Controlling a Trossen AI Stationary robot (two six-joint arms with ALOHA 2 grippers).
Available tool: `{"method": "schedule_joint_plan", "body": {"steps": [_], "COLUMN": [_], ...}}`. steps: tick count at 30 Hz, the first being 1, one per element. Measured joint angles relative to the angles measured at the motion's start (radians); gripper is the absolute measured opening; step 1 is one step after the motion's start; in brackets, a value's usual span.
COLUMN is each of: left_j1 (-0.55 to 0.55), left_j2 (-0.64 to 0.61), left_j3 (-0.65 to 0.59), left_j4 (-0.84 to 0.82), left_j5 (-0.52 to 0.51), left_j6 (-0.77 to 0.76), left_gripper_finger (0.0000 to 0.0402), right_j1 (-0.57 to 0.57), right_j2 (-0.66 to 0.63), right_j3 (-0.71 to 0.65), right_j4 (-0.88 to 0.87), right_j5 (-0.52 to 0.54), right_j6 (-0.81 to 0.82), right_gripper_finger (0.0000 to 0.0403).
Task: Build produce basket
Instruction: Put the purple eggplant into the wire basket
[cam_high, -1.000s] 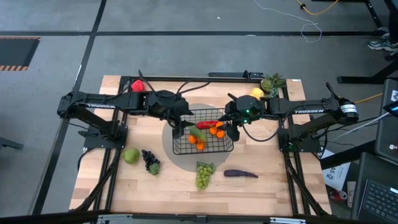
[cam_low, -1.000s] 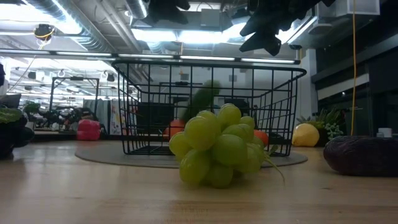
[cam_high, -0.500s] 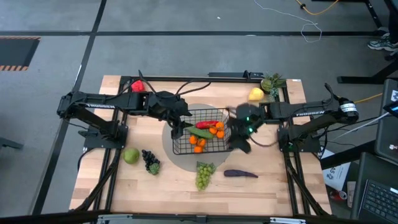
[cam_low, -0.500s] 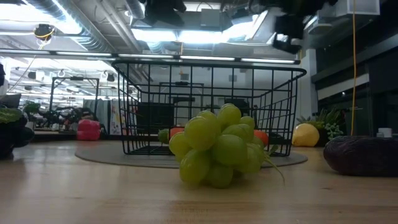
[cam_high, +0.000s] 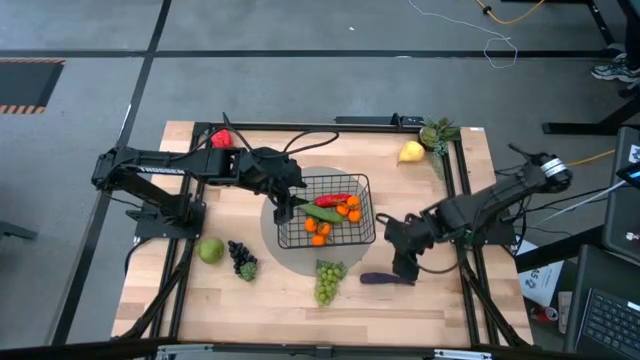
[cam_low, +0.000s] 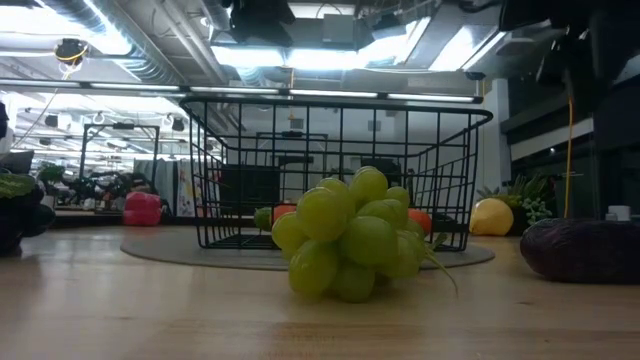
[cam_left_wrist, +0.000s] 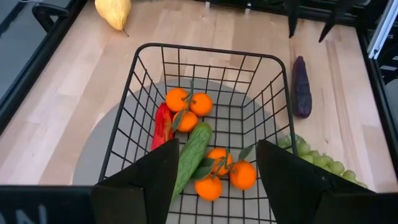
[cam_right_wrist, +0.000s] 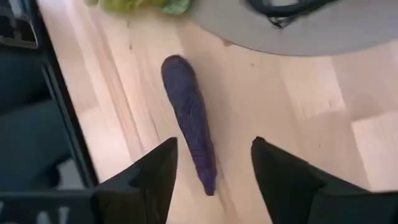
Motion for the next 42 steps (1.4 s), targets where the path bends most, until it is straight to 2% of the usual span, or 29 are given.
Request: {"method": "schedule_joint_plan", "body": {"steps": [8,12,21,25,32,36,41,42], "left_j1": [0.0,0.0,0.0,0.0,0.0,0.0,0.0,0.0], "left_j2": [0.0,0.0,0.0,0.0,0.0,0.0,0.0,0.0], "left_j3": [0.0,0.0,0.0,0.0,0.0,0.0,0.0,0.0], "left_j4": [0.001,0.002,0.001,0.0,0.001,0.003,0.003,0.002], "left_j5": [0.0,0.0,0.0,0.0,-0.001,-0.021,-0.034,-0.034], "left_j6": [0.007,0.007,0.008,0.008,0.06,0.06,0.06,0.06], "left_gripper_finger": [0.0209,0.0209,0.0209,0.0209,0.0209,0.0209,0.0209,0.0209], "right_j1": [0.067,0.072,0.076,0.088,0.09,0.098,0.105,0.105], "right_j2": [0.15,0.236,0.403,0.465,0.502,0.501,0.509,0.509], "right_j3": [0.0,0.0,0.0,0.002,0.005,0.016,0.05,0.058], "right_j4": [0.025,0.105,0.175,0.174,0.182,0.178,0.14,0.121], "right_j5": [-0.004,-0.029,-0.13,-0.135,-0.151,-0.16,-0.246,-0.263], "right_j6": [-0.102,-0.099,0.029,0.035,0.095,0.085,0.084,0.084], "right_gripper_finger": [0.0204,0.0204,0.0204,0.0204,0.0202,0.0164,0.0051,0.004]}}
